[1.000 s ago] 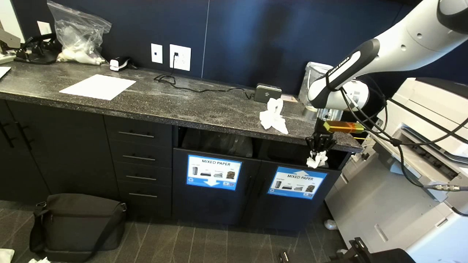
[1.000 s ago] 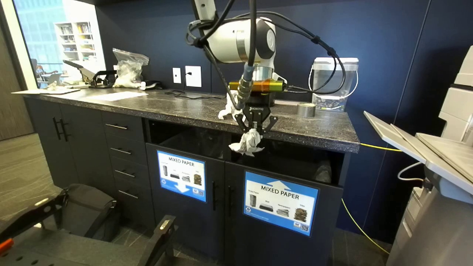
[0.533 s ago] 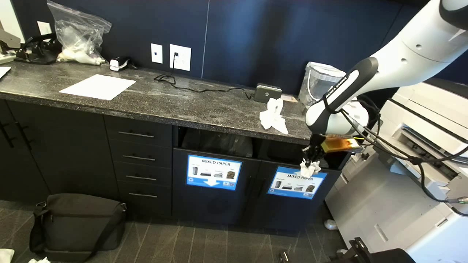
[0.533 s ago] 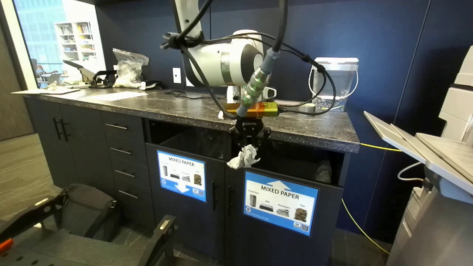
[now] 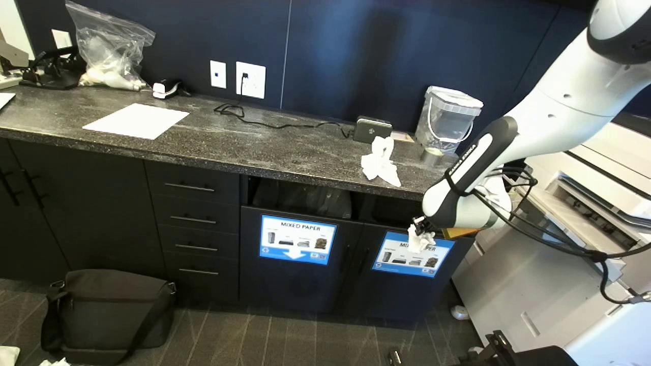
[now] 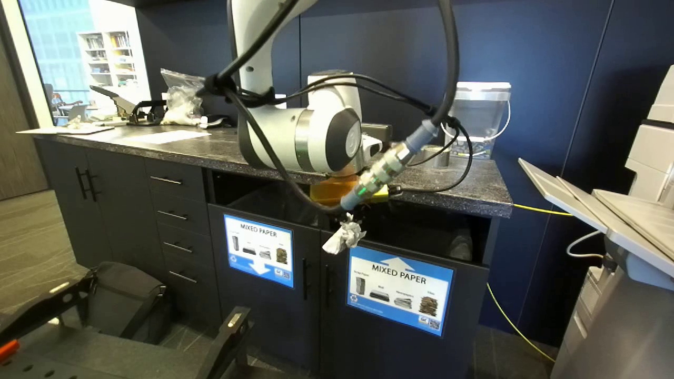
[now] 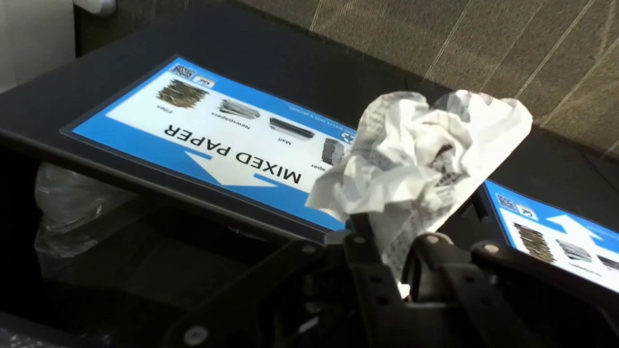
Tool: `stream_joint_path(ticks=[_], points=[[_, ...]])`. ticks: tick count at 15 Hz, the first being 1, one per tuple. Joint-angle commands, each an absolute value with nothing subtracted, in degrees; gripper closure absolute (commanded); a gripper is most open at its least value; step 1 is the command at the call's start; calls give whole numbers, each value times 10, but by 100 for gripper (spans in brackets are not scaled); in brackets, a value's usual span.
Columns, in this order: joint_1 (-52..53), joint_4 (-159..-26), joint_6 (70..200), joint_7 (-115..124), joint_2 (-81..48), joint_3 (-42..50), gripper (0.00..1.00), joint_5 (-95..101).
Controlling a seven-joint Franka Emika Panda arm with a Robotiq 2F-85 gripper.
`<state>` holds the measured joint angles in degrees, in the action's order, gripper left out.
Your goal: Put the tissues inside the rubbish bin.
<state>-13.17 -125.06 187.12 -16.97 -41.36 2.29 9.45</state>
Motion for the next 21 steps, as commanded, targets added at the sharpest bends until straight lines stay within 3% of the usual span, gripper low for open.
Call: stream_joint_path(ticks=[1,10,21], points=[[-153,-1244,1983,-175,-467,12,85,133],[-176,-1154,2251,-110,-637,13,85,170],[-189,-962,2375,39,-768,3,85,146]])
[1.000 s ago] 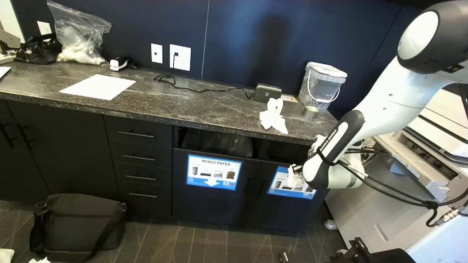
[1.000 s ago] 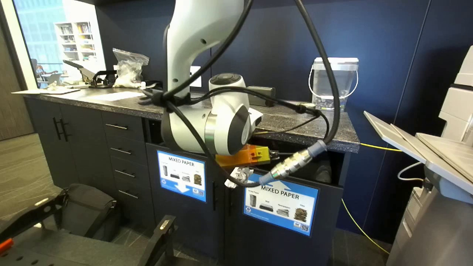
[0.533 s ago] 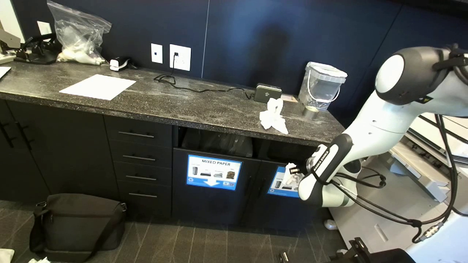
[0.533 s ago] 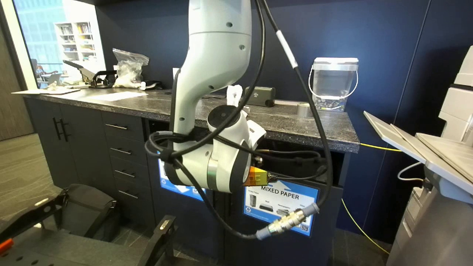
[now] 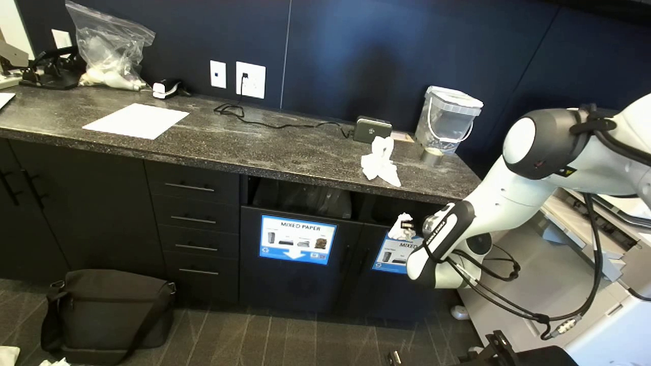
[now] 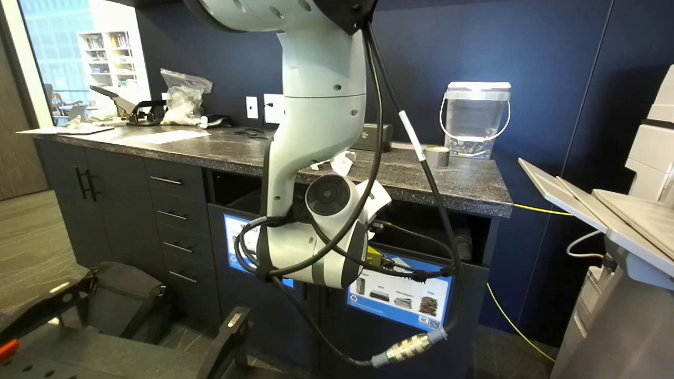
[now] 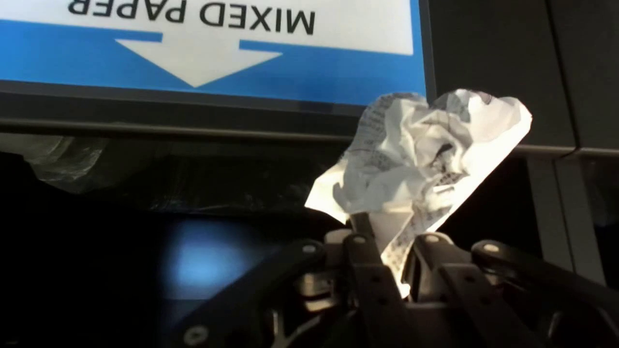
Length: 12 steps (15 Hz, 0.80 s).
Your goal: Put the tissues inside the rubbish bin.
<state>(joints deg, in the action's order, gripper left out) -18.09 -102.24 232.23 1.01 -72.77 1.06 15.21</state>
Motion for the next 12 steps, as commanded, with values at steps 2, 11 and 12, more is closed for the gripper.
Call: stream_joint_path(ticks=[2,11,12], points=[[-192,-932,2404,59,-789,3,85,143],[-195,-813,2442,128,-857,-6,85,125],[-193,-797,2440,134,-865,-7,85,123]])
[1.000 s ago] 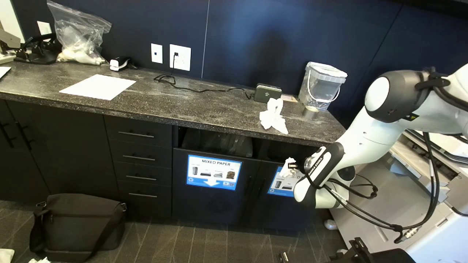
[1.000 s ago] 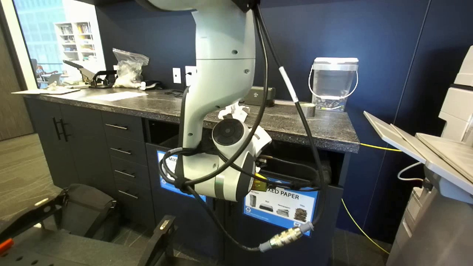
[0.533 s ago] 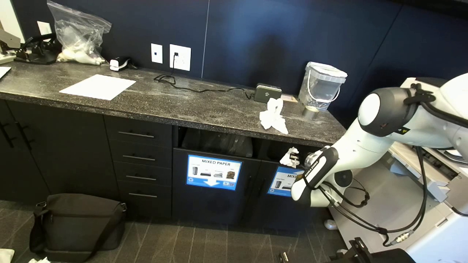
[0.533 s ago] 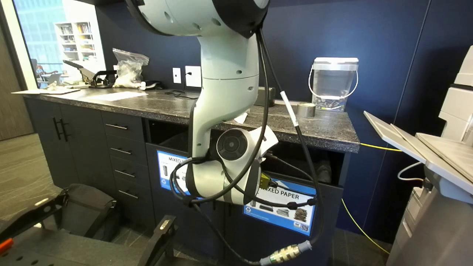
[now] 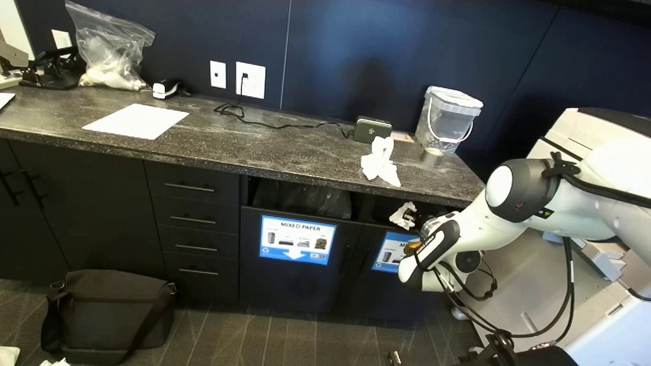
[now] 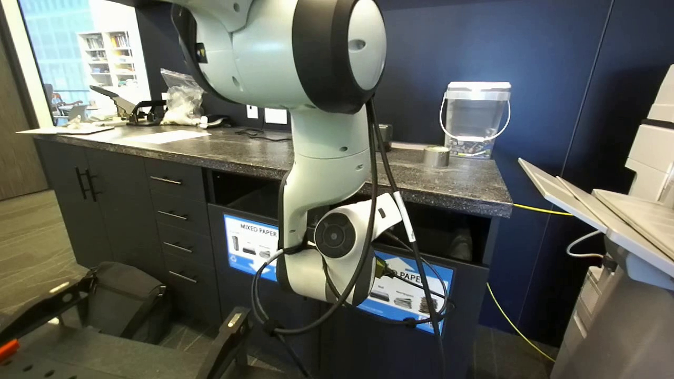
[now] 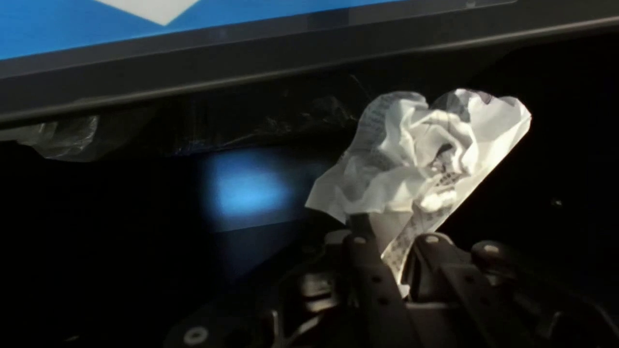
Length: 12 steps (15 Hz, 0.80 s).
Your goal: Put the tissues inside the rubbish bin.
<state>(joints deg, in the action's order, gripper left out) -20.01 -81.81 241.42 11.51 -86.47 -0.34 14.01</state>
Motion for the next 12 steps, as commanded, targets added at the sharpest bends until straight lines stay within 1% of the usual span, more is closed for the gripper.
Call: stream_joint_path(ticks=[1,2,7,12], points=[[-212,-782,2421,116,-864,-36,85,129],[-191,-789,2435,138,-861,-13,85,115],[-178,-790,2424,131,-854,-12,85,81],[-167,-794,2379,122,-854,0,85,76]])
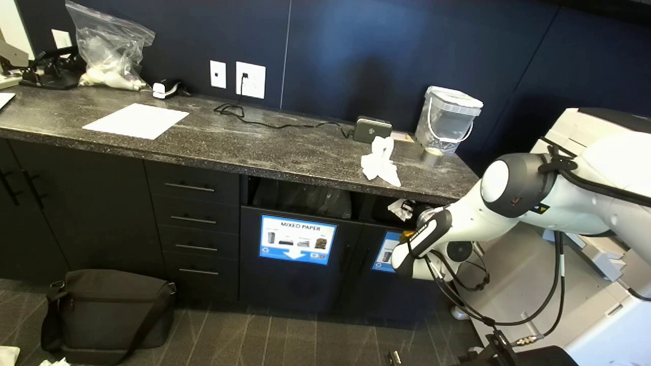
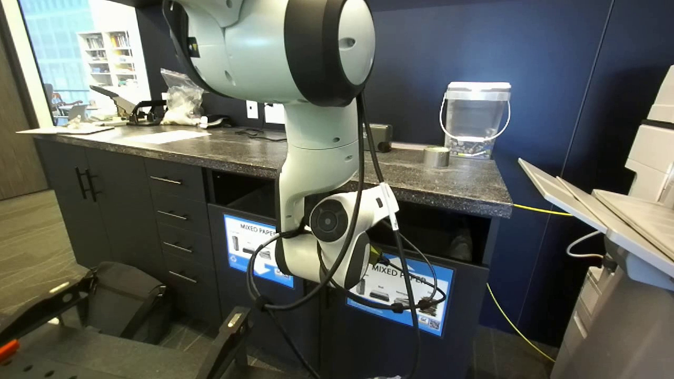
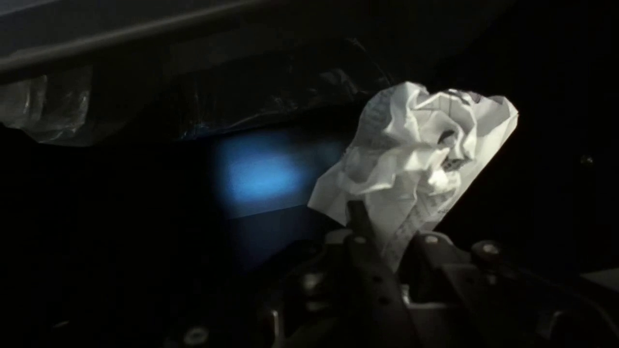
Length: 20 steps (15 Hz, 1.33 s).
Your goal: Put the tissues inside the rubbish bin.
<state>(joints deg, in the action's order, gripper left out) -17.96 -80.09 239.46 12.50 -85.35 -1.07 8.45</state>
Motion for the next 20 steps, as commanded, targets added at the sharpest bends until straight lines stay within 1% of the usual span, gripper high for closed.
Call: stream_joint_path(ticks=[1,11,13,14,15,16,17,19,20], points=[[-167,-791,2366,123,-854,0,86,78],[-166,-786,2332,127,-853,-6,85,84],[-167,-787,2330,130,-853,-8,86,86],[-168,-786,2327,132,-853,-10,60,86],[-166,-787,2329,130,-853,-9,59,85],[-166,-787,2328,130,-853,-10,54,83],[-166,-787,2327,130,-853,-11,45,82],[-166,-787,2328,130,-853,-13,31,81],[-166,-786,2327,130,-853,-13,23,79]])
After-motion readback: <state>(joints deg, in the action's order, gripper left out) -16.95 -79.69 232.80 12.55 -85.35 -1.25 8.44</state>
